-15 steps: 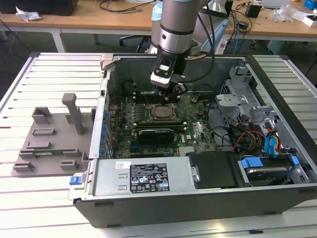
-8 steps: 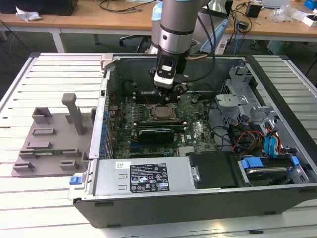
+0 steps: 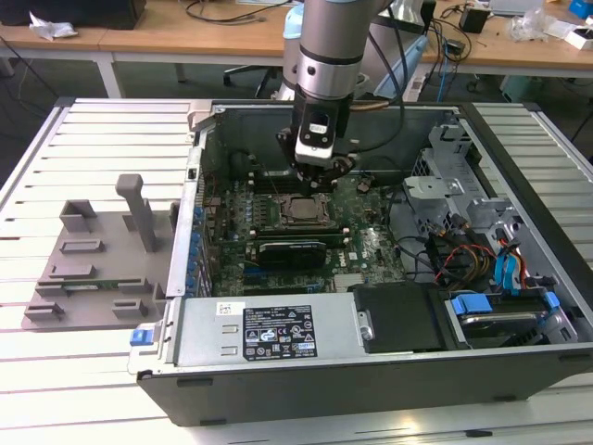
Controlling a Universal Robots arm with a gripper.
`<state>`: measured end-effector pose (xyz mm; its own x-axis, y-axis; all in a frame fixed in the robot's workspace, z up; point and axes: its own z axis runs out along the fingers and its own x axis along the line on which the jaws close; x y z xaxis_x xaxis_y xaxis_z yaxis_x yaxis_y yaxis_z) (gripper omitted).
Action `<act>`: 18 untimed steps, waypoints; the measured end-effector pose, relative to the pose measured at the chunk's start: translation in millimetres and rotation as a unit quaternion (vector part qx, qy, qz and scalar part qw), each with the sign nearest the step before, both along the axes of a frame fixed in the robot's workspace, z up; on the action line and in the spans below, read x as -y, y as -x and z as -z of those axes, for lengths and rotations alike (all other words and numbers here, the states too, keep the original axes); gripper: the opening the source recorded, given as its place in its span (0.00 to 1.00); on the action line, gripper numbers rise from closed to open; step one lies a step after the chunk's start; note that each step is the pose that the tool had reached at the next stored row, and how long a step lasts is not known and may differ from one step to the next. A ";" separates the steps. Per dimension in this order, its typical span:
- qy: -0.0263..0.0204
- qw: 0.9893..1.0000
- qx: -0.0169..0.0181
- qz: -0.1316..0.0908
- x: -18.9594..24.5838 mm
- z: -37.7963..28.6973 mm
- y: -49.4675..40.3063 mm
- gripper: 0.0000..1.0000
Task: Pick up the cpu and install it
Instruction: 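Install the first cpu locking lever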
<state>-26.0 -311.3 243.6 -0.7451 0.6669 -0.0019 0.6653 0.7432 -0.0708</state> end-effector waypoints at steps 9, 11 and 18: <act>0.000 0.999 0.000 -0.045 0.0 0.0 0.0 0.11; 0.000 0.999 0.000 -0.053 0.0 0.0 0.0 0.11; 0.000 0.995 0.000 -0.097 0.0 0.0 0.0 0.11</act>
<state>-26.0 -311.3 243.6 -0.8601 0.5101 -0.0019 0.5089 0.8579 -0.0708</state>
